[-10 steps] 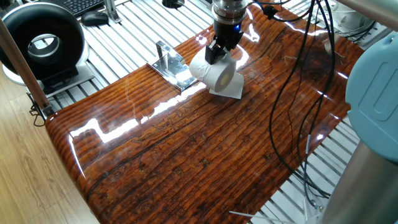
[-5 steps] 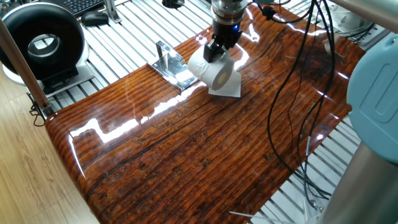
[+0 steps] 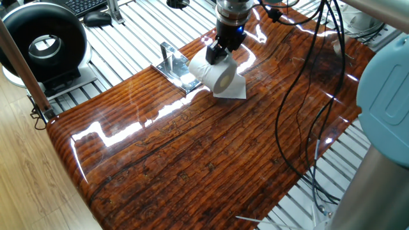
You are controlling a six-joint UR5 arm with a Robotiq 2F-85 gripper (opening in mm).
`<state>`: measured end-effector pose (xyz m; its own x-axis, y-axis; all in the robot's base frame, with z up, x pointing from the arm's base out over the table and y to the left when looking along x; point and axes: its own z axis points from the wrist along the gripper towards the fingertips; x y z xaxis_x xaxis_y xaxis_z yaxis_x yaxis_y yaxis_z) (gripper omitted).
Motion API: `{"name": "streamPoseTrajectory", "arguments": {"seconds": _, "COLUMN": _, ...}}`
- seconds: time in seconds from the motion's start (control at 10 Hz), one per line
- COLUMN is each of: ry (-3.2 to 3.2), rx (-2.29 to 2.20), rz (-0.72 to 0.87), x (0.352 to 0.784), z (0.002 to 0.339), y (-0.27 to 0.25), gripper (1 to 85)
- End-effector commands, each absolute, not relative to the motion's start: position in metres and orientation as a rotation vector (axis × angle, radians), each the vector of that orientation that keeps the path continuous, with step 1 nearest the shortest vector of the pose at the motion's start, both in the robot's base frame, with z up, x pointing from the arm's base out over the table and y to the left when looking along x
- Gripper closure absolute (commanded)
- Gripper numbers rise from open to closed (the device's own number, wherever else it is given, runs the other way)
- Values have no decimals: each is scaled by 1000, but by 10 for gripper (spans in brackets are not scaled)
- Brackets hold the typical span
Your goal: Put the toilet paper on its holder
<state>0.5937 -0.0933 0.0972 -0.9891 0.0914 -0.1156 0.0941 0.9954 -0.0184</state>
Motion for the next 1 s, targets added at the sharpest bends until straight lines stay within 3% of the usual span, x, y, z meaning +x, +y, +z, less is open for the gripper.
{"name": "streamPoseTrajectory", "arguments": {"seconds": 0.0, "ry": 3028, "rx": 159, "rz": -4, "x": 600, "z": 95, "y": -87, "gripper": 847}}
{"name": "streamPoseTrajectory", "arguments": {"seconds": 0.9, "ry": 3029, "rx": 154, "rz": 17, "x": 630, "z": 87, "y": -65, "gripper": 847}}
